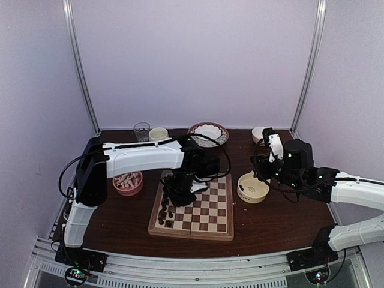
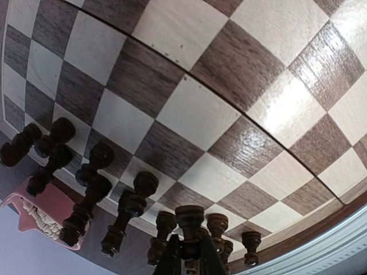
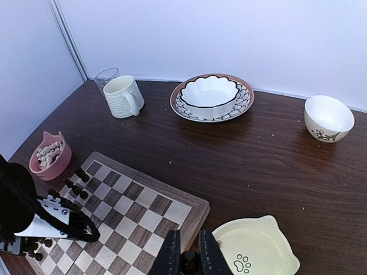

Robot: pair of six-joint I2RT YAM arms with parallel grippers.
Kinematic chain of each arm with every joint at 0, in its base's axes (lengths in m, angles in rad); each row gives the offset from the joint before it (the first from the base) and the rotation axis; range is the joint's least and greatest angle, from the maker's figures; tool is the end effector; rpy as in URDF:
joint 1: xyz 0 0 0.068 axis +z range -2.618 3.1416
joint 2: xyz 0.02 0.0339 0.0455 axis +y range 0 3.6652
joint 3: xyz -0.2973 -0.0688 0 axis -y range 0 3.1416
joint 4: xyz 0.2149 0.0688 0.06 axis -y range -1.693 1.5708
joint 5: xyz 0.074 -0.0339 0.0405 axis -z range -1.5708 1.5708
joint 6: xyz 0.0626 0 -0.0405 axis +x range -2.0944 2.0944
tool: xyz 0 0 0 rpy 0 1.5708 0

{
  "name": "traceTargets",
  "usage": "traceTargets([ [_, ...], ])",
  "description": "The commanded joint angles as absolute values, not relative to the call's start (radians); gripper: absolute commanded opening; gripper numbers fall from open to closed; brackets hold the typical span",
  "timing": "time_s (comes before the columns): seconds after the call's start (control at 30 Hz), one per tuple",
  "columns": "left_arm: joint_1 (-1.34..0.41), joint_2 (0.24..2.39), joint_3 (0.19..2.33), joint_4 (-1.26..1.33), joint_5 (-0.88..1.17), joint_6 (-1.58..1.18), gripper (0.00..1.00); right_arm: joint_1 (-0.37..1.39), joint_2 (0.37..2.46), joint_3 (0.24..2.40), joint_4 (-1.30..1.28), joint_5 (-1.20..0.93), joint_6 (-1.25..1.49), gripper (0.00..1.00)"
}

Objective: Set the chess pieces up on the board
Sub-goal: Place the pawn on the chessboard.

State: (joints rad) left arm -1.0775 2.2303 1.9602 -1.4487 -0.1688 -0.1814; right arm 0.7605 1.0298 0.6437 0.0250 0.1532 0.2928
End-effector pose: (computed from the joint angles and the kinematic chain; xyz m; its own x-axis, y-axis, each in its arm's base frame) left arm 0.2012 -0.3520 0.2147 -0.6194 0.7766 0.1151 0.7811 0.5948 0.1900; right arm 0.1628 0.1417 0.2950 -0.4118 0.0019 -0.9113 -0.4793 0.8500 0.2184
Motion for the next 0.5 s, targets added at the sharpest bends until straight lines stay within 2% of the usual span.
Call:
traceTargets([
  [0.0, -1.08, 2.257, 1.997, -1.502, -0.157, -0.177, 0.03, 0.755, 1.024, 0.634, 0.038, 0.181, 0.301, 0.07],
  [0.23, -1.079, 2.288, 2.003, -1.504, -0.122, -0.161, 0.04, 0.755, 1.035, 0.638, 0.038, 0.179, 0.302, 0.07],
  [0.47, -1.079, 2.306, 2.028, -1.504, -0.105, -0.153, 0.11, 0.753, 1.035, 0.638, 0.037, 0.176, 0.302, 0.07],
])
